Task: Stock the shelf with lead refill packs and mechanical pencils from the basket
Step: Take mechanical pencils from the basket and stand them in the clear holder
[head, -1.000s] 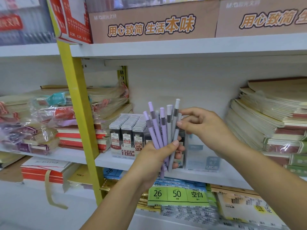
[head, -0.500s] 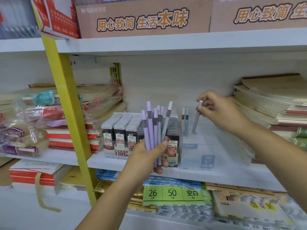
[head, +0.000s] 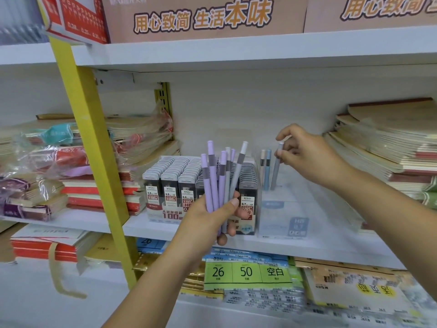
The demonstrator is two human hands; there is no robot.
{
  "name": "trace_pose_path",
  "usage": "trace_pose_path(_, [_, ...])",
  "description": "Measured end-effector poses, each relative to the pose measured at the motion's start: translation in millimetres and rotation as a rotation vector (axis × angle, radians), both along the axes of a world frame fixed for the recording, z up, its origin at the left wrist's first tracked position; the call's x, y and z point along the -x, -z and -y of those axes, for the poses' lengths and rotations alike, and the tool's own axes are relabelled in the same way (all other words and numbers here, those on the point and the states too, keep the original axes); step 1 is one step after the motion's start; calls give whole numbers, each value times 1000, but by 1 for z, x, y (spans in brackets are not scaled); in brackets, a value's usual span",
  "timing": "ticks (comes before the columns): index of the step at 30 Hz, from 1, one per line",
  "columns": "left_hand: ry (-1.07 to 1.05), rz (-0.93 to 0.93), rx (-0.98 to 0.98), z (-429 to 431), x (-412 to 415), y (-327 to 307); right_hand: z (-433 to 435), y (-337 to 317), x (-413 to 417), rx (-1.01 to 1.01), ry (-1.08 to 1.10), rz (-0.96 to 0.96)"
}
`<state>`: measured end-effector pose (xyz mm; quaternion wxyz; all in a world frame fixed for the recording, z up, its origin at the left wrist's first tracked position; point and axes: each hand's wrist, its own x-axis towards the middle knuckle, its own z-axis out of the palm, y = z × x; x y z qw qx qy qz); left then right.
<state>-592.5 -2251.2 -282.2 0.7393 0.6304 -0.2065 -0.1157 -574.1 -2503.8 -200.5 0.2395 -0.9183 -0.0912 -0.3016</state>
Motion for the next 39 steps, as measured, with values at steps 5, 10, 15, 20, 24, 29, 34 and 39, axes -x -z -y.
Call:
trace_pose_path(5, [3, -15, 5, -1, -1, 0, -1, 0, -5, 39, 14, 1])
trace_pose_path(10, [10, -23, 12, 0, 1, -1, 0, -2, -14, 46, 76, -25])
trace_pose_path(15, [12, -23, 8, 0, 1, 0, 0, 6, -14, 88, 103, -50])
trace_pose_path(20, [29, -33, 5, 2, 3, -2, -3, 7, -12, 249, 141, -41])
trace_pose_path(24, [52, -45, 24, 4, 5, -3, -10, 5, 1, 228, 141, 81])
trace_pose_path(29, [81, -47, 21, 12, 6, -4, -43, 1, 35, -495, -224, -51])
trace_pose_path(34, [85, -34, 12, 18, 10, -4, -51, 0, 44, -659, -368, -88])
trace_pose_path(39, [40, -32, -2, 13, 8, -4, -23, -14, 42, -690, -239, 206])
